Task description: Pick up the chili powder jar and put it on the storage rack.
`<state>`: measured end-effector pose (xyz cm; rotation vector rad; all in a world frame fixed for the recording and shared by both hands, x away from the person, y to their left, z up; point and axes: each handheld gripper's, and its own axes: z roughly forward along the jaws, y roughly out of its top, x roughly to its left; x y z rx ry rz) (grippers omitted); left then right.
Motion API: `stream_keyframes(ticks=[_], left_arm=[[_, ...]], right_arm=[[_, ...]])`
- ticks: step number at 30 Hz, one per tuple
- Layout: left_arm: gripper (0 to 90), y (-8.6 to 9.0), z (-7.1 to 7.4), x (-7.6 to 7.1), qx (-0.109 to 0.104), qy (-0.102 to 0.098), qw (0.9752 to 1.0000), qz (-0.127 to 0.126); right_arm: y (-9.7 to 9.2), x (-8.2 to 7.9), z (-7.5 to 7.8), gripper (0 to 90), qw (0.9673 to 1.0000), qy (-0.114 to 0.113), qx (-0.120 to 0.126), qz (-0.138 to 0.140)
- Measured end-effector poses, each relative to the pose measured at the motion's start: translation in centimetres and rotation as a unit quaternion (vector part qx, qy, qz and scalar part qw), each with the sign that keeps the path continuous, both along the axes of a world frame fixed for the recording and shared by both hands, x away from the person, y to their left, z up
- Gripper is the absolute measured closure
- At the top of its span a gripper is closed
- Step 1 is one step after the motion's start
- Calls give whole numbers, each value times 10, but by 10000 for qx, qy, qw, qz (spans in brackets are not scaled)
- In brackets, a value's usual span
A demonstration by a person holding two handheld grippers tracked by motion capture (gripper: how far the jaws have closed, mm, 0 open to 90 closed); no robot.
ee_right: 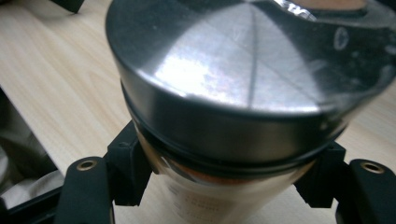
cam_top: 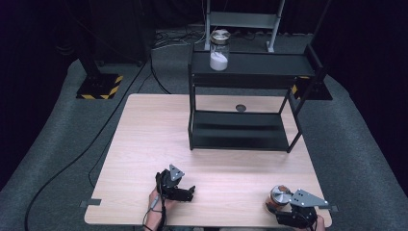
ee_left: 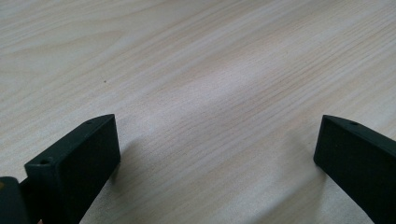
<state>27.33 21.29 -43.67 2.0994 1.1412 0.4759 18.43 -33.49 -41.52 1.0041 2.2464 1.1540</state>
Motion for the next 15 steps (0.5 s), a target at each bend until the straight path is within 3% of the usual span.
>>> stream_keyframes(ticks=[15], left_arm=[[0, 0, 0, 0, 0, 0, 10000, 1]], right_arm=[[6, 9, 34, 309, 9980, -57, -51, -623]])
